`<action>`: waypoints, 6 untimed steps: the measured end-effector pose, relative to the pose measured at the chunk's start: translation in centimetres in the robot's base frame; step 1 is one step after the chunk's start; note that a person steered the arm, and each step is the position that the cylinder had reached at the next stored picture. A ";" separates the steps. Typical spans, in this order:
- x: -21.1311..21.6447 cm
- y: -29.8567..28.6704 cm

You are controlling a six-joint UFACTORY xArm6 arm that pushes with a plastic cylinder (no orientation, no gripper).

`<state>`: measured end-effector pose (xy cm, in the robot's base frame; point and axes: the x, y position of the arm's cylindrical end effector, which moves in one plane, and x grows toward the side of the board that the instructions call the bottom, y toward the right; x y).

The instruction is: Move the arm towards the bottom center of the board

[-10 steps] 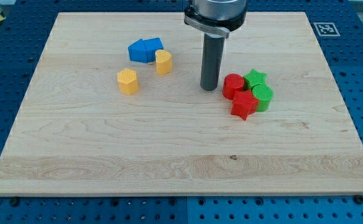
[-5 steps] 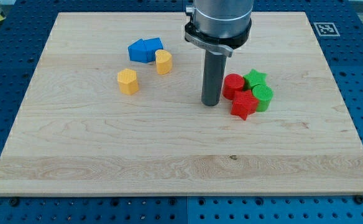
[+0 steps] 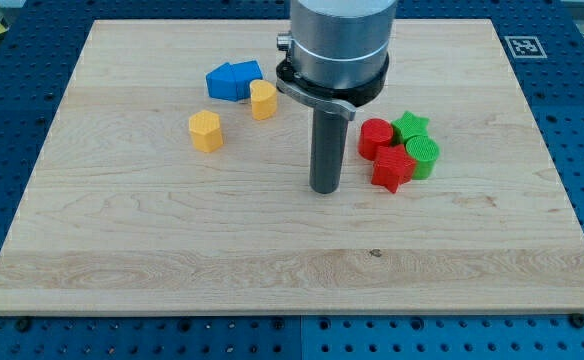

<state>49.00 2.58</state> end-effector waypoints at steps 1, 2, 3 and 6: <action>0.0 -1.2; 0.0 -1.2; 0.6 -1.2; 2.4 -1.2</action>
